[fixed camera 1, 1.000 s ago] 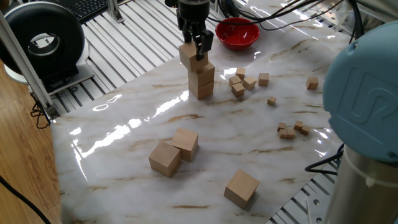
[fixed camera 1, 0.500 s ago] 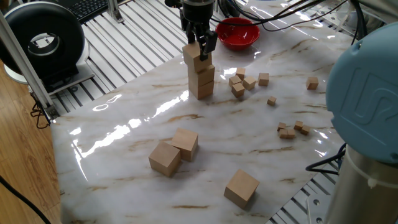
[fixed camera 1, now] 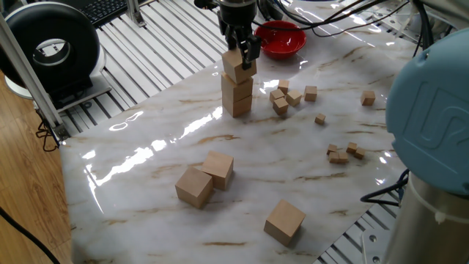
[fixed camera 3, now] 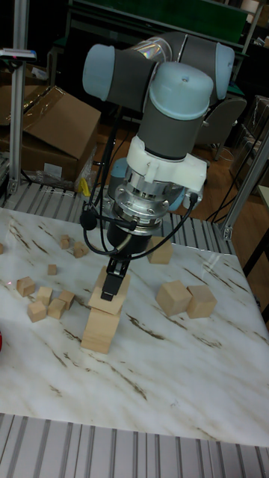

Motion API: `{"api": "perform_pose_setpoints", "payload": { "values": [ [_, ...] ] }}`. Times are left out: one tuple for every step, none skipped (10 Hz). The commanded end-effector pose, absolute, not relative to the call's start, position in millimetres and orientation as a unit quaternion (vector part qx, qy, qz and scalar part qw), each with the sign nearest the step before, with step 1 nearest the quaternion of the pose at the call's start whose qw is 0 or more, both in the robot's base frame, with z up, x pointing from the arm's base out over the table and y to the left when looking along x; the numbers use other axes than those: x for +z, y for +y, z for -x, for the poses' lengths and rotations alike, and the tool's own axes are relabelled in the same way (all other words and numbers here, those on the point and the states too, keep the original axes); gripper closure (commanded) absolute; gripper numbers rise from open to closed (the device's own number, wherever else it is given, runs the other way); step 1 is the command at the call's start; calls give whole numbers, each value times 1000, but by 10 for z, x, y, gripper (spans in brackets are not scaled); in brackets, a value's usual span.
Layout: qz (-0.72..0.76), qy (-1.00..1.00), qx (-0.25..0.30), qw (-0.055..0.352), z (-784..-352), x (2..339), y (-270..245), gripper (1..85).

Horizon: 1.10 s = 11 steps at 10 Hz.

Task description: Stack the blocks in a vertical line of five

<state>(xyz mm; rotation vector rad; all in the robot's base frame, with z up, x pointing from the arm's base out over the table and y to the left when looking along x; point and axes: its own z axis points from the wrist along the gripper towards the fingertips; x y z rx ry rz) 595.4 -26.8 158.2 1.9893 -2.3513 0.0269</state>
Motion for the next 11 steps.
{"api": "perform_pose_setpoints", "payload": {
  "values": [
    [-640,-768,-3,22,-5946,1590,-200,440],
    [-638,-770,-17,15,-5930,1590,-120,440],
    [-640,-768,-16,12,-5942,1590,-116,440],
    [-645,-764,-7,16,-5958,1589,-164,440],
    [-645,-764,-6,14,-5958,1589,-172,440],
    [-644,-765,-9,10,-5937,1578,-191,440],
    [-642,-767,-18,3,-5907,1560,-188,440],
    [-645,-764,-13,6,-5875,1552,-258,440],
    [-648,-762,-8,9,-5863,1554,-298,440],
    [-644,-765,-17,4,-5847,1559,-241,440],
    [-645,-764,-26,-3,-5838,1566,-177,433]
  ]
}}
